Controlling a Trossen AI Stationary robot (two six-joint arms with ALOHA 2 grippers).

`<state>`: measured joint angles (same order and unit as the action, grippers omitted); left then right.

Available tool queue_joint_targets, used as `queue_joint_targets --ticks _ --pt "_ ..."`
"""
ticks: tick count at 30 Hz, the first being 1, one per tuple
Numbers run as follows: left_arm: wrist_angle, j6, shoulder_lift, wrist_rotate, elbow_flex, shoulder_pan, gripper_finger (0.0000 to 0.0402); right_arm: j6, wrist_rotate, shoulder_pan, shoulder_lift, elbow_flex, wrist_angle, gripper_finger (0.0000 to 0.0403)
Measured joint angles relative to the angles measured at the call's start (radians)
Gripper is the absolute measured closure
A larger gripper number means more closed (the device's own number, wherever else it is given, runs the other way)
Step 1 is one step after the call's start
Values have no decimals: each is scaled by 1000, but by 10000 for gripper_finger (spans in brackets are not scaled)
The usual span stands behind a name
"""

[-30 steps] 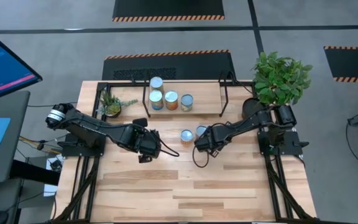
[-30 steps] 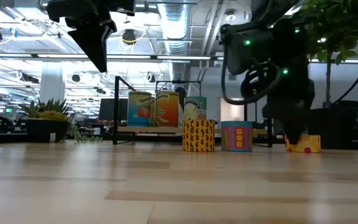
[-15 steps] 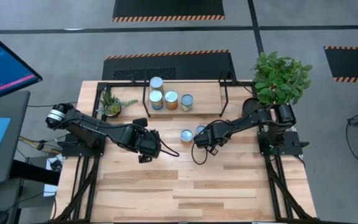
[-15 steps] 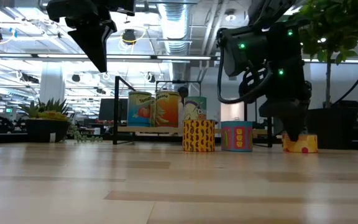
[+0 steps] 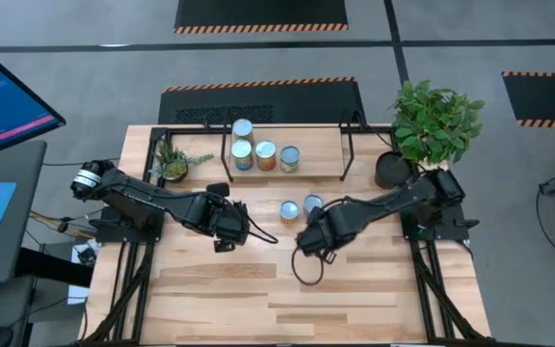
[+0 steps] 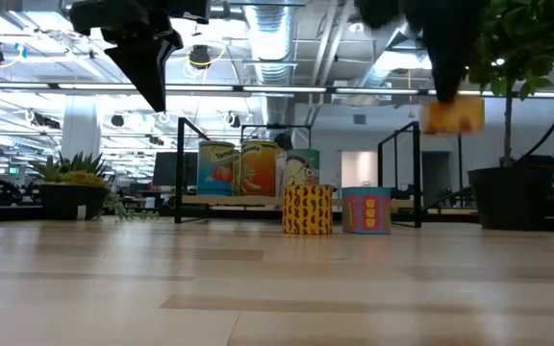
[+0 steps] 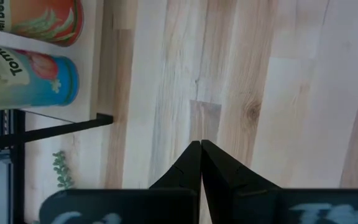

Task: Pick and place cans onto a shelf
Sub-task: Put the canned pineapple on the shelf

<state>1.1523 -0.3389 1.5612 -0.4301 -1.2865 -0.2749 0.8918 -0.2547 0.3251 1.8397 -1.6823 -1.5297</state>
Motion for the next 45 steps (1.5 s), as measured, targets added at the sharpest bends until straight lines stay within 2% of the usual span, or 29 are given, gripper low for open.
queue_joint_targets --ticks 3,7,12,15,19,21,25,29,36,42,45 --pt "0 25 0 -1 0 0 401 22 -94 32 0 -139 -43 399" --pt "0 47 0 -22 0 0 401 -5 -274 19 0 -291 -31 400" --pt "0 45 0 -31 0 0 401 -158 -512 -87 0 -417 81 400" --pt "0 33 0 -28 0 0 401 -311 -592 -184 -1 -488 210 400" --pt "0 14 0 -27 0 0 401 -530 -604 -313 -1 -534 413 402" --pt "0 1 0 -27 0 0 401 -583 -603 -371 -1 -537 486 402" --pt "0 -26 0 -28 0 0 401 -614 -584 -450 22 -539 515 402" --pt "-1 -28 0 -28 0 0 401 -638 -578 -450 74 -539 453 402" --pt "5 -31 0 -28 0 0 401 -630 -584 -417 195 -536 191 402" --pt "10 -31 0 -27 0 0 401 -522 -572 -432 277 -535 -20 402" --pt "10 -30 0 -27 0 0 401 -528 -516 -451 298 -537 -41 402"
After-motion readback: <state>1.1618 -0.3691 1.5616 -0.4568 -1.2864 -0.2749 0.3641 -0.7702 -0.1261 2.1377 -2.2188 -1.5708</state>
